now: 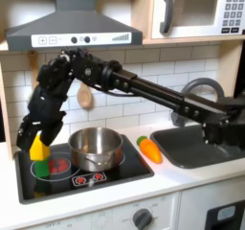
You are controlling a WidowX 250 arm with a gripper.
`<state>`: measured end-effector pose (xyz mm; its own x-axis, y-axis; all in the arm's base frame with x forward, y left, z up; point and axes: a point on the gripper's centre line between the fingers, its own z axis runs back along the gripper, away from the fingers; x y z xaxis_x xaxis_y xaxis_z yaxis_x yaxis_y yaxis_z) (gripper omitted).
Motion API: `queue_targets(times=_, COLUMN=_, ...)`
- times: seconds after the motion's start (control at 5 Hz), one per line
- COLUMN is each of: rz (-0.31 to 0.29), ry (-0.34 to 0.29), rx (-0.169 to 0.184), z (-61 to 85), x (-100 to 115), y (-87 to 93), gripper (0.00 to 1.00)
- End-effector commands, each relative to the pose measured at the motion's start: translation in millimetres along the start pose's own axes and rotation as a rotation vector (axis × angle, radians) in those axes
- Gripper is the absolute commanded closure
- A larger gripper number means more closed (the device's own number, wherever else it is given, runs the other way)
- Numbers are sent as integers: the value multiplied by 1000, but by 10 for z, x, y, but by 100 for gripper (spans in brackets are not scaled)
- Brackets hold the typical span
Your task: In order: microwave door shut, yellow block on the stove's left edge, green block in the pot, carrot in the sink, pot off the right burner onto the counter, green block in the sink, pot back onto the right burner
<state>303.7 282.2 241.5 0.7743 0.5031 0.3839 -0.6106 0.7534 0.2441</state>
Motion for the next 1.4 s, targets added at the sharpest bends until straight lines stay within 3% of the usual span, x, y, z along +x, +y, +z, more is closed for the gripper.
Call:
queue_targets(times=0.0, rz=-16, ry=-46, rx=6, z=-114, x=-28, y=4, gripper=0)
queue_targets(times=0.4, rz=-37, ry=-71, rx=0, z=-203, x=8, y=-80, gripper=0)
queue_targets(times=1.2, rz=-6, ry=-94, rx=38, z=-267, x=147, y=-1, gripper=0)
